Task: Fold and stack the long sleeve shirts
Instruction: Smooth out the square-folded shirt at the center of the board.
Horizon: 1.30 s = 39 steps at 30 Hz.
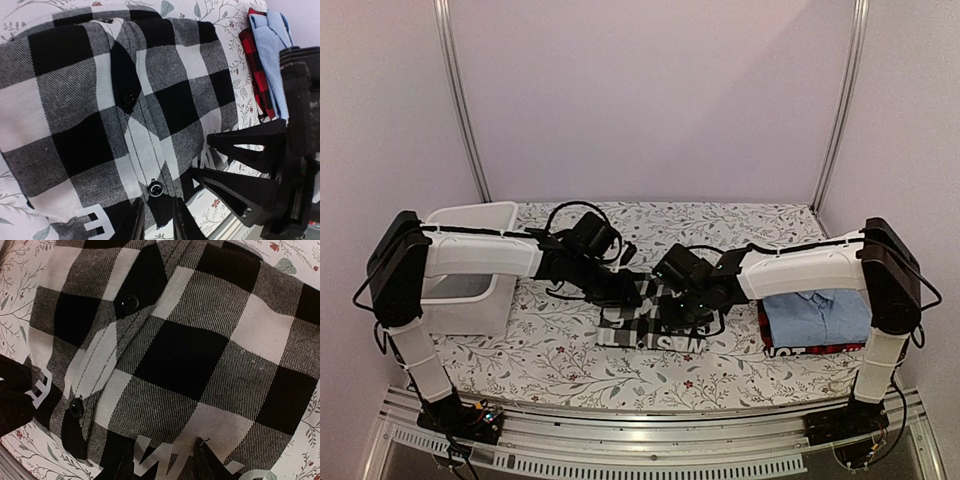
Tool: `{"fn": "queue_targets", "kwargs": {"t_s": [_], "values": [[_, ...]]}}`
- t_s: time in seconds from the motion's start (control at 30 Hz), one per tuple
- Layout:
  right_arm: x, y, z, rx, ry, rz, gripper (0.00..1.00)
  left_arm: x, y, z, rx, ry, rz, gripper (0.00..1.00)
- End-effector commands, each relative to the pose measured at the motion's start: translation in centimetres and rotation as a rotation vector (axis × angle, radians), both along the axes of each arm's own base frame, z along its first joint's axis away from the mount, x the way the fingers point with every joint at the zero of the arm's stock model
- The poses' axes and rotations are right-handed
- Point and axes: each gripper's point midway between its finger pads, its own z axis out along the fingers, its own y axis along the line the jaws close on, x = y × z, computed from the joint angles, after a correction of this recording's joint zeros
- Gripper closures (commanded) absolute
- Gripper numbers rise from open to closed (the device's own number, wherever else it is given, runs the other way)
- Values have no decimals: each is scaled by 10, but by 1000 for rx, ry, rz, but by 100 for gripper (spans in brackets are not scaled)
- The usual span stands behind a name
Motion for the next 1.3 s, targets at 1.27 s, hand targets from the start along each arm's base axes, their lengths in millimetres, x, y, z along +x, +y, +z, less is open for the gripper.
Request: {"fn": "queue_targets", "kwargs": {"t_s": [1.27], "values": [[127,-66,-4,122,-12,-186,75,2,0,-20,-21,65,-20,77]]}}
